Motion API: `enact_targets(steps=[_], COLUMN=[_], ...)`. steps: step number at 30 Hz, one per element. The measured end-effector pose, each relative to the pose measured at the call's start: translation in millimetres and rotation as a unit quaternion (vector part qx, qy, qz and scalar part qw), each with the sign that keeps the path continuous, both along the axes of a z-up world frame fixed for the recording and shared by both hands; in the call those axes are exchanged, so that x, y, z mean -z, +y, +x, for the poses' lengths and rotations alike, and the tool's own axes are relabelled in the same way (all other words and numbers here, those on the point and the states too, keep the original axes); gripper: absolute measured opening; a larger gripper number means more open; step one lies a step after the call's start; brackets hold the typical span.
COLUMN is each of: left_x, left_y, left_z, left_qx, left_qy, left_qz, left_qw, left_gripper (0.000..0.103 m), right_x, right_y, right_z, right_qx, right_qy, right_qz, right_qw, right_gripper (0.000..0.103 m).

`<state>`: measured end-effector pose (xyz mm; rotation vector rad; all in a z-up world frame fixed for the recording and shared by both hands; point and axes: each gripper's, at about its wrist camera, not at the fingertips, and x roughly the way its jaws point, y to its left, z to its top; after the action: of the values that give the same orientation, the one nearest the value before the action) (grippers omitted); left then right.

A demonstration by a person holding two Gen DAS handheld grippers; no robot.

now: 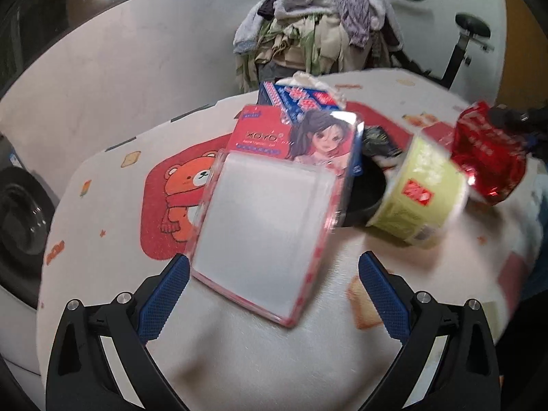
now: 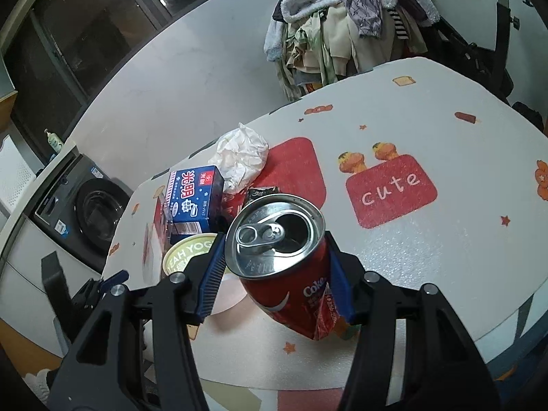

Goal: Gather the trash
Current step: 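Grasp the clear plastic blister pack with the left gripper while the right gripper lifts the cola can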

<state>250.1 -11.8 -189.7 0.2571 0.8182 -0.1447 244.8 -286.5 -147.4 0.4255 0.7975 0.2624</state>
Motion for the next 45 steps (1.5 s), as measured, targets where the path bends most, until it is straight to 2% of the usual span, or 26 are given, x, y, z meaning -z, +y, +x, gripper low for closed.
enact_targets(steps=[4,7,12,13,15,16,18,21,23,24,27,32,45], left_x=[10,16,20,18,11,5,-10,-33,-47,-56,-71,-90,-113], left_y=[0,-3,-6,-5,2,5,10,25,40,54,75,94,69], left_z=[17,25,28,26,20,16,6,-6,-8,-9,-11,-28,-112], left_qx=[-0.017,-0.016,-0.013,-0.011,-0.009,-0.006,0.005,0.011,0.002,-0.008,-0.030,-0.039,0.016], left_qy=[0.016,0.023,0.021,0.018,0.012,0.005,-0.012,-0.029,-0.030,-0.026,-0.026,-0.028,-0.021], left_qz=[0.026,0.047,0.050,0.041,0.019,0.008,-0.001,-0.022,-0.051,-0.077,-0.111,-0.133,-0.151], left_qw=[0.9994,0.9985,0.9984,0.9989,0.9997,0.9999,0.9999,0.9993,0.9983,0.9967,0.9930,0.9900,0.9882], left_gripper=[0.097,0.097,0.095,0.089,0.066,0.061,0.040,0.026,0.021,0.018,0.017,0.016,0.016], right_x=[9,10,9,9,8,7,3,-3,-6,-7,-11,-22,-41], right_y=[-1,-1,1,1,0,-1,-1,0,1,2,4,9,29], right_z=[3,4,9,11,12,11,9,5,2,0,-7,-23,-83], right_qx=[0.003,0.005,0.002,0.003,-0.001,-0.003,-0.007,-0.006,-0.004,-0.003,-0.003,-0.006,-0.033], right_qy=[0.008,-0.002,-0.008,-0.008,-0.008,-0.011,-0.019,-0.023,-0.023,-0.024,-0.025,-0.031,-0.043], right_qz=[0.003,0.002,-0.008,-0.008,-0.003,-0.001,0.000,-0.001,-0.001,-0.001,0.003,0.002,0.001], right_qw=[1.000,1.000,1.000,1.000,1.000,1.000,1.000,1.000,1.000,1.000,1.000,0.999,0.999], right_gripper=[0.056,0.056,0.056,0.056,0.056,0.056,0.056,0.056,0.056,0.056,0.056,0.056,0.056])
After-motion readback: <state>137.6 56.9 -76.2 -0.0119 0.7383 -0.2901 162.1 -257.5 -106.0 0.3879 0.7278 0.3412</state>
